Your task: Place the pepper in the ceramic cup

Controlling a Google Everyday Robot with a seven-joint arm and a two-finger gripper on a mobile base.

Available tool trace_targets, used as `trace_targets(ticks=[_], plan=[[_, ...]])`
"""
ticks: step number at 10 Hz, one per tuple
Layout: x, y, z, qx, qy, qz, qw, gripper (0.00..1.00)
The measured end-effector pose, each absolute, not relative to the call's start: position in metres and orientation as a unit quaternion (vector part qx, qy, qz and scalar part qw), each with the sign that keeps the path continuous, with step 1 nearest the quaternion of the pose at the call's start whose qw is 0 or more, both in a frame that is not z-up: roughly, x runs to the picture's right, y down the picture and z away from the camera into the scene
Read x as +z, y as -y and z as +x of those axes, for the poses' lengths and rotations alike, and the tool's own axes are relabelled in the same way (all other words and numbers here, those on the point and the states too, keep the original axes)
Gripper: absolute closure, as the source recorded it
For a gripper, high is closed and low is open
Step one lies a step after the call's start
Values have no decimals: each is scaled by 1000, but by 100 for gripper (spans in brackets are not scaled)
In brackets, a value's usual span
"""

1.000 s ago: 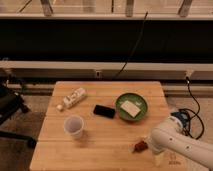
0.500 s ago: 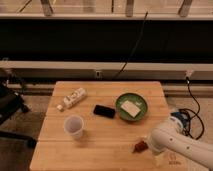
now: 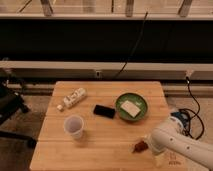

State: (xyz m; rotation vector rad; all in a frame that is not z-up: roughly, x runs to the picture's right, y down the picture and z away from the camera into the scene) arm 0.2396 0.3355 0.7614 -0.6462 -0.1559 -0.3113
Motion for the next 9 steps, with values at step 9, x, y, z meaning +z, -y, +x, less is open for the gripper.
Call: trace_targets(ticks=[9], plan=[[759, -337, 240, -151, 79, -318, 933, 20]])
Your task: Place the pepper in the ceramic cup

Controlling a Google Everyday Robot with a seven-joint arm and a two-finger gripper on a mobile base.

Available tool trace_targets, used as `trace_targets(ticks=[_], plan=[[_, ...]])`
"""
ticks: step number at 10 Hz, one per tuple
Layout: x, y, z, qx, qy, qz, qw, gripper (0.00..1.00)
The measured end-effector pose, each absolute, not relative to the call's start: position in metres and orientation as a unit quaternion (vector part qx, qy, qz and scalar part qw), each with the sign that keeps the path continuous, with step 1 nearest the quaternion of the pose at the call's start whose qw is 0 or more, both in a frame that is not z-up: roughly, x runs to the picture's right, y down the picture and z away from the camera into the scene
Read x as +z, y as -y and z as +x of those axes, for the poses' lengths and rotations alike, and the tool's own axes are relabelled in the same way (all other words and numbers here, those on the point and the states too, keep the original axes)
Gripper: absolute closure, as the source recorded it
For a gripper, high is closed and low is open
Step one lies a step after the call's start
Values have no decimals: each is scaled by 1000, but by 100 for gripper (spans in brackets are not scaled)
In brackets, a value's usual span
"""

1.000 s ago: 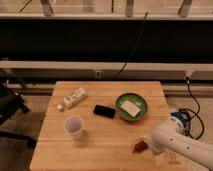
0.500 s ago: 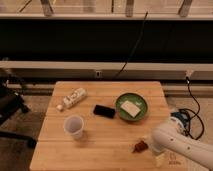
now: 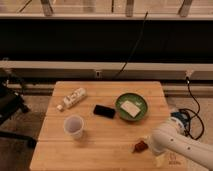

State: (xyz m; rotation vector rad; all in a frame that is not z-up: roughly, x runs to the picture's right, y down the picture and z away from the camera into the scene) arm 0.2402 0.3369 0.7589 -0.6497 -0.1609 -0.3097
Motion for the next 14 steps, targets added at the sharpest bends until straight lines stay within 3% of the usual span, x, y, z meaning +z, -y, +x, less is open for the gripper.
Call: trace_targets(ticks=[14], plan=[[757, -341, 240, -150, 85, -320, 932, 20]])
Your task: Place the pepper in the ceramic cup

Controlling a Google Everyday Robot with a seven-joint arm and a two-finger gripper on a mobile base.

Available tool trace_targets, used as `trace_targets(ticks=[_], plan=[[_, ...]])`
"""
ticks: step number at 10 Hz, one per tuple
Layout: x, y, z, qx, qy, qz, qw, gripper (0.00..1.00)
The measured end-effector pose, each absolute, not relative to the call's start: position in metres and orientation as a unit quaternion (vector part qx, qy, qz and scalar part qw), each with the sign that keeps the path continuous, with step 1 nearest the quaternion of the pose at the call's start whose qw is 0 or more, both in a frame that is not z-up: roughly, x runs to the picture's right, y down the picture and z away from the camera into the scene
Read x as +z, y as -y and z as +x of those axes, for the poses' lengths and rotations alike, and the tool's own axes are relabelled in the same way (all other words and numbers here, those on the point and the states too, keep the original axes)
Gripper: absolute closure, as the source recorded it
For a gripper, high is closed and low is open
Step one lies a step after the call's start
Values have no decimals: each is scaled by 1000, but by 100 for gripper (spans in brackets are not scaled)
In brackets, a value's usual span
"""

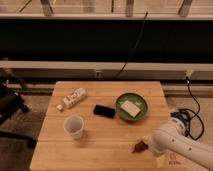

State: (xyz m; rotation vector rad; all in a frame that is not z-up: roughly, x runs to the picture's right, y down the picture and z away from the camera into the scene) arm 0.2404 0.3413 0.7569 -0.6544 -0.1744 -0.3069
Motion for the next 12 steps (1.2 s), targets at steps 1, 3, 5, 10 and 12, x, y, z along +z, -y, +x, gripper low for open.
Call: trace_targets(ticks=[1, 3, 5, 10, 12], plan=[[756, -341, 240, -150, 85, -320, 932, 20], [756, -341, 240, -150, 85, -320, 932, 20], [756, -341, 240, -150, 86, -320, 932, 20], [755, -342, 241, -149, 88, -321, 931, 20], [755, -344, 240, -148, 90, -322, 931, 20]])
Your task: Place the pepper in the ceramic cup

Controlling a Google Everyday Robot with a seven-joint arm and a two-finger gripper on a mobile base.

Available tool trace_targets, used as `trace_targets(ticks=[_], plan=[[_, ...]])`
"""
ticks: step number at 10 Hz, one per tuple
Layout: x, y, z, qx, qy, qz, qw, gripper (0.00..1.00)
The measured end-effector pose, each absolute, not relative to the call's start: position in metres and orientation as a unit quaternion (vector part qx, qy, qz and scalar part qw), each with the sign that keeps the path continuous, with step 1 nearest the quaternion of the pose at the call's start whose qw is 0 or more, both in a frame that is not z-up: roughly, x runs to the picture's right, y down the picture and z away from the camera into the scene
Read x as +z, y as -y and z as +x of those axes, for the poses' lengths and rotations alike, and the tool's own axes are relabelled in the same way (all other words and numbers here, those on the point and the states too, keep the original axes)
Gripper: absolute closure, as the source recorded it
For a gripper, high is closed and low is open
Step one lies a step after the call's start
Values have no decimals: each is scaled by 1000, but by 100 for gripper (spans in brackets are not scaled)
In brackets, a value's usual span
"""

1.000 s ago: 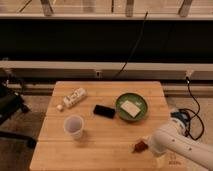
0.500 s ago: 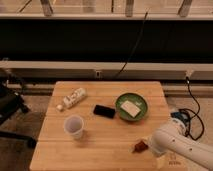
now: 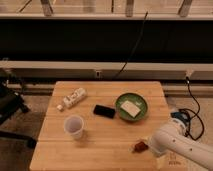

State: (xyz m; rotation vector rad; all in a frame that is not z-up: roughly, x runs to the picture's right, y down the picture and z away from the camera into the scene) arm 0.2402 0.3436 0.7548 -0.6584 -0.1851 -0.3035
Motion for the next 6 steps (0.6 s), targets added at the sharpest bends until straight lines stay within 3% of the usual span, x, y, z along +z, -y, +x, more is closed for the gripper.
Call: trace_targets(ticks=[6], plan=[[750, -334, 233, -153, 89, -326, 928, 20]])
